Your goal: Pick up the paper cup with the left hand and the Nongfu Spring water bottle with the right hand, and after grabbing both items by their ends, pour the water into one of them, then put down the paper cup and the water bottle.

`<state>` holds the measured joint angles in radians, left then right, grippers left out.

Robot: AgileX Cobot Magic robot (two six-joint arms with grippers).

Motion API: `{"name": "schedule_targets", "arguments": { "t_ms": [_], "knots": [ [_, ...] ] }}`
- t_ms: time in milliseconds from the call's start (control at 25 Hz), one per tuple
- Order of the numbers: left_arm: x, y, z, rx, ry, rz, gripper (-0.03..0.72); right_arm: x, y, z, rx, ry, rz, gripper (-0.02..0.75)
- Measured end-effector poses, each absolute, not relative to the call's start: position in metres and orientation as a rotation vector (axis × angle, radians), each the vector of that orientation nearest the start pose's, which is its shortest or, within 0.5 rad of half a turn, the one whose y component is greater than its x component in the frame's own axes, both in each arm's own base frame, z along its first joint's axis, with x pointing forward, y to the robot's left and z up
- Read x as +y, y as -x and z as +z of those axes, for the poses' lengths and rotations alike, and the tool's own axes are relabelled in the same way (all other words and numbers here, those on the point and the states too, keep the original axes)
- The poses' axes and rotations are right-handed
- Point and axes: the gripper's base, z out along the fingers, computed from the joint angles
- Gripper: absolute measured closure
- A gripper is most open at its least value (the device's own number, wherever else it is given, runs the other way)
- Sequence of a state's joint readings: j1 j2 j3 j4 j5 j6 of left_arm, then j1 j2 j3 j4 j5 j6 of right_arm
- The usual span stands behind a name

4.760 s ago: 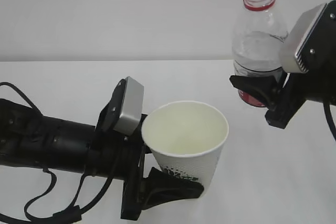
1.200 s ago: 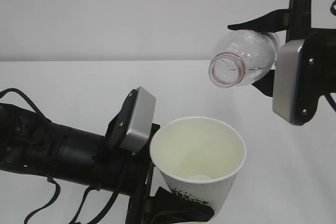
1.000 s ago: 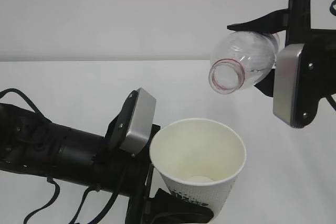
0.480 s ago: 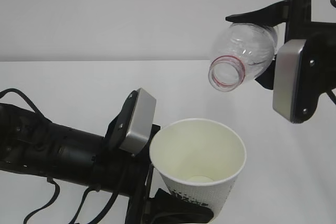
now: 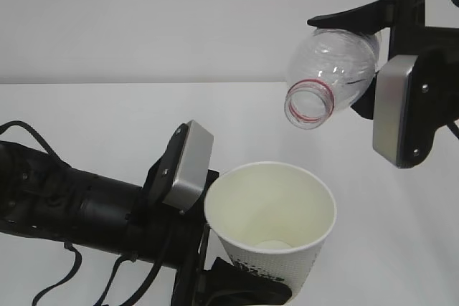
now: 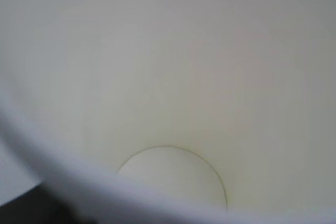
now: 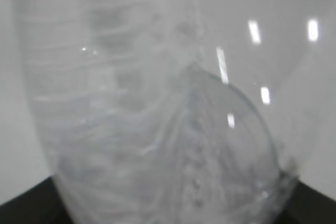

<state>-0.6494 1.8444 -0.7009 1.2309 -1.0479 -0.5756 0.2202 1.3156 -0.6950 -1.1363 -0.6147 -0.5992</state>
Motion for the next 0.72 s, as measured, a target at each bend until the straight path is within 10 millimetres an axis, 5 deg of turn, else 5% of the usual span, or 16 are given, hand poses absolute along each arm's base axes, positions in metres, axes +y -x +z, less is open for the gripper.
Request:
{"name": "schedule_targets", "arguments": {
  "t_ms": [720],
  "knots": [
    [-0.2421,-0.1978,0.1520,1.440,-1.425,-1.160,0.163,0.1066,-0.2521,0.2835,0.697,1.641,-0.536,0.253]
  ]
}}
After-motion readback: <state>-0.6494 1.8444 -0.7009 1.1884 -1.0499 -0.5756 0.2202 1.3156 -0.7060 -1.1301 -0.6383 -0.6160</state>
